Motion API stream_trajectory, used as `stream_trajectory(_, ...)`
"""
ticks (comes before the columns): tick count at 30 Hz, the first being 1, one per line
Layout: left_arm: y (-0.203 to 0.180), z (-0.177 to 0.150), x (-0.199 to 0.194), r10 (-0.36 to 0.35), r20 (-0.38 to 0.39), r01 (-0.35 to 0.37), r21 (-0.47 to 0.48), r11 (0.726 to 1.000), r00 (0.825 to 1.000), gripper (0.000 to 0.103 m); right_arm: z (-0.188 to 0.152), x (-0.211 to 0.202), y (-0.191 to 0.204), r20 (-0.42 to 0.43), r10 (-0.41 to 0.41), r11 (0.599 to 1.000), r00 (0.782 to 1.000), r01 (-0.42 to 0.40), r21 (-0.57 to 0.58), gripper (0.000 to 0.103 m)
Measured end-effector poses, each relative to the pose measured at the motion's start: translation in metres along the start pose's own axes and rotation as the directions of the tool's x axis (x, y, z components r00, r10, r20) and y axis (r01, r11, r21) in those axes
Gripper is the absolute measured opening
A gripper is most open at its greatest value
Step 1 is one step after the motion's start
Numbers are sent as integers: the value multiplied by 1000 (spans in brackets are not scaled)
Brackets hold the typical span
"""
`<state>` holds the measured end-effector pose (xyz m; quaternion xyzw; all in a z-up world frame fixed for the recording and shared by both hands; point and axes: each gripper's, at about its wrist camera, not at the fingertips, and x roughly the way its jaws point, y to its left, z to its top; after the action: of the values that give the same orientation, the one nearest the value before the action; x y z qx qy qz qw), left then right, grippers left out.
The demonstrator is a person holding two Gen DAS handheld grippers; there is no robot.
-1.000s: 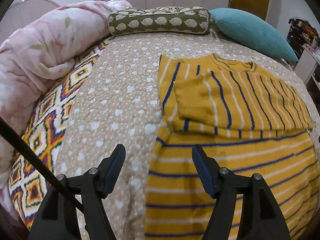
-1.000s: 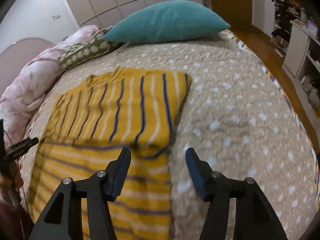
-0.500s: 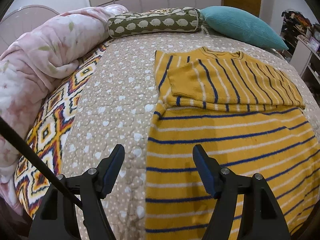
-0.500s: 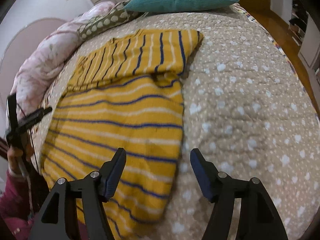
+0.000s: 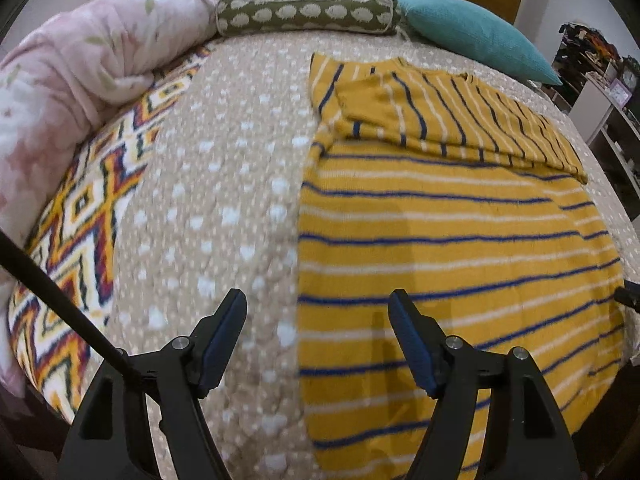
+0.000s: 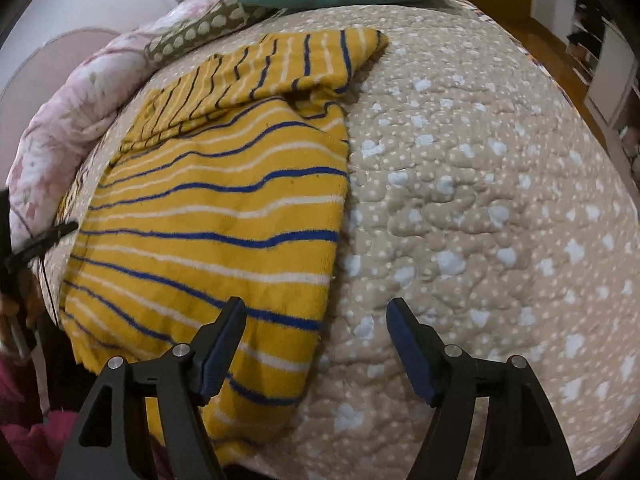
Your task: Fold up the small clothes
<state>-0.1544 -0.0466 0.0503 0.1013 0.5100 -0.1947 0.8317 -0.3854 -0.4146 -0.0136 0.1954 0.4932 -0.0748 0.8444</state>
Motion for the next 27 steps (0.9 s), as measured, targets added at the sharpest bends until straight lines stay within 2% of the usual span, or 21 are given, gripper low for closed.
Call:
stream_trajectory(1,3,-3,0,-4,-7,4,-12,1000,1000,72,0,1,2,15,16,1000,1000,-17,4,77)
stream_trajectory(3,6,-8,0,-11,-15,10,-32,999,1000,72,1,3,7,55,36,999,998,-37,4,63)
stream_trajectory(4,9,-10,0,-18,-21,17,-41,999,1000,72,2,6,11,65,34,999,997,-34,-10,31)
stream_trajectory(5,11,-13,-1,-27,-30,26,-50,998,999,72,2,9,15,62,19,999,998,-18,-29,13)
stream_trajectory(8,16,-24,-7,-49,-44,46,-57,997,998,73,0,5,26,88,-37,993,995,47,-112,9)
stream_trajectory(9,17,-27,-9,-52,-48,50,-56,997,997,74,-1,-1,27,111,-69,988,991,83,-131,9)
stream_trajectory(11,19,-37,-12,-62,-65,58,-65,996,996,75,-1,-6,21,121,-77,990,990,91,-112,9)
stream_trajectory(14,22,-50,-15,-91,-84,84,-89,993,992,76,-5,-7,14,94,-45,996,995,52,-77,11)
stream_trajectory(15,21,-54,-17,-91,-81,84,-85,993,993,77,-7,-9,11,87,-11,999,996,15,-52,15)
stream_trajectory(17,18,-63,-22,-63,-67,60,-53,997,996,78,-15,-12,5,74,94,996,993,-94,-15,62)
stream_trajectory(18,16,-67,-24,-53,-68,50,-36,998,996,79,-20,-12,2,61,132,991,989,-132,8,67)
stream_trajectory(20,11,-75,-26,-40,-79,40,-1,999,996,80,-31,-12,5,44,165,986,985,-166,18,68)
stream_trajectory(23,8,-85,-29,-42,-90,43,6,999,995,82,-48,-15,10,27,173,985,985,-173,-4,68)
stream_trajectory(27,12,-94,-27,-76,-128,69,-57,996,989,82,-65,-17,14,15,213,977,977,-213,-17,70)
